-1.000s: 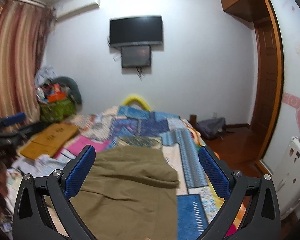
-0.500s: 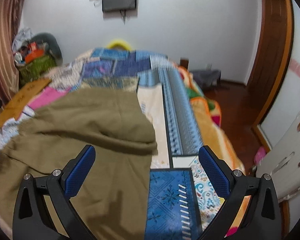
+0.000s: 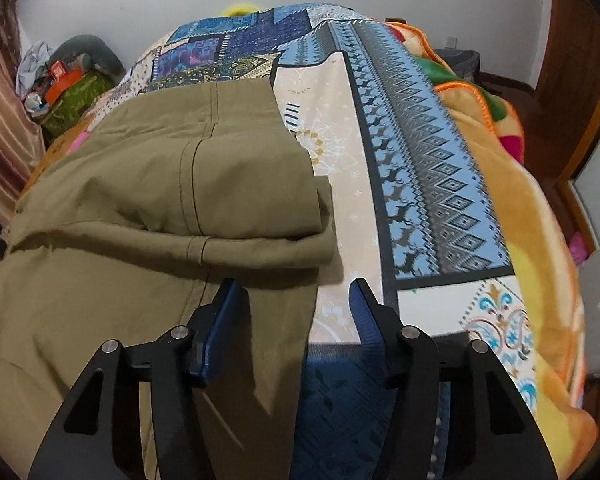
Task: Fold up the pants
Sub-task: 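Grasp the elastic waistband with the left gripper while the right gripper grasps the pant leg hem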
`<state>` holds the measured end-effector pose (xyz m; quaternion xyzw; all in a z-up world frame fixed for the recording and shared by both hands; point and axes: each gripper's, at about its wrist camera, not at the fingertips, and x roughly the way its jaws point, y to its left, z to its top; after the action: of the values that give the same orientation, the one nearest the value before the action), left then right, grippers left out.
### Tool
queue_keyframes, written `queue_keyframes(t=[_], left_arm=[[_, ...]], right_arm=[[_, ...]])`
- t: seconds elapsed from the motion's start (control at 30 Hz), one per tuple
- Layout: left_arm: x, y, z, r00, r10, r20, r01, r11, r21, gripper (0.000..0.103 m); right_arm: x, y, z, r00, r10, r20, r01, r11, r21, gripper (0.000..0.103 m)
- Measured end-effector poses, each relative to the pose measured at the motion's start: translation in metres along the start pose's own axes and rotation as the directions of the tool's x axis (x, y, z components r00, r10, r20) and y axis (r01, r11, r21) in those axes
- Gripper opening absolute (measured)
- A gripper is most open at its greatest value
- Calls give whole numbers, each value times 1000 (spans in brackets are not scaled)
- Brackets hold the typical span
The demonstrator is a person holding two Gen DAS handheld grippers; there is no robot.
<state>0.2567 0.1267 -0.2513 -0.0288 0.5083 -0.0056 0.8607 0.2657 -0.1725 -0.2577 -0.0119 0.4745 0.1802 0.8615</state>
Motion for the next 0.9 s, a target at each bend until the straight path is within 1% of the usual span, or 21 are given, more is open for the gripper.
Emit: queue_keyframes(t=[0.03,0.07,0.1,0.13,0.2,0.23,0.27,0.33,0.4,0.5,0.57,0.7,0.77,0.83,0.87,0.9], left_arm=[[1,1,0,1000,-12,-1,12,1000,-3,88],[1,1,0,1000,-23,-1,23,1000,-8,86],[2,1,-1,1000,-31,-3,31,999,-13,83],[2,2,-1,999,-38,-3,38,999,-17,79],[2,2,-1,999,-40,1,40,999,-19,75],[2,1,-2,1000,-28,8,28,1000,-14,74],[1,0,-2,1000,-11,14,11,1000,-10,74],[0,-2,-2,999,40,25,-40,999,4,73],[-2,-1,-2,996,84,37,-84,996,7,73],[1,8,-2,998,66,24,-65,998,-24,74],[3,12,-2,998,57,17,-56,998,-39,75],[-5,12,-3,999,43,16,-42,999,-35,75],[-13,14,-2,999,29,14,-29,999,-42,75],[-21,15,0,999,38,28,-37,998,-40,75],[-25,16,1,999,40,37,-39,998,-40,75],[-28,18,4,998,38,45,-36,999,-41,75]], right_arm=[[-1,1,0,1000,7,1,-7,1000,-8,47],[-1,3,-2,1000,15,-4,-15,1000,-17,36],[-2,4,-1,1000,14,-4,-14,1000,-28,32],[-2,7,-4,1000,6,-6,-6,999,-33,31],[-1,9,-5,1000,-12,-9,12,999,-47,25],[0,7,-3,1000,-15,-12,14,999,-48,14],[0,6,-4,1000,-5,-16,5,999,-47,12],[2,5,-5,1000,-5,-16,4,999,-46,10],[4,10,0,999,-31,-17,30,997,-71,9],[4,19,-2,997,-75,-22,72,991,-116,9],[6,20,-3,996,-79,-32,75,991,-109,8],[5,20,-4,995,-84,-47,79,992,-97,9],[0,23,-6,995,-89,-53,82,989,-120,13],[-7,23,-7,994,-92,-57,84,987,-134,15],[-13,21,-6,995,-86,-52,79,988,-134,20],[-18,22,-9,996,-76,-42,70,990,-124,24]])
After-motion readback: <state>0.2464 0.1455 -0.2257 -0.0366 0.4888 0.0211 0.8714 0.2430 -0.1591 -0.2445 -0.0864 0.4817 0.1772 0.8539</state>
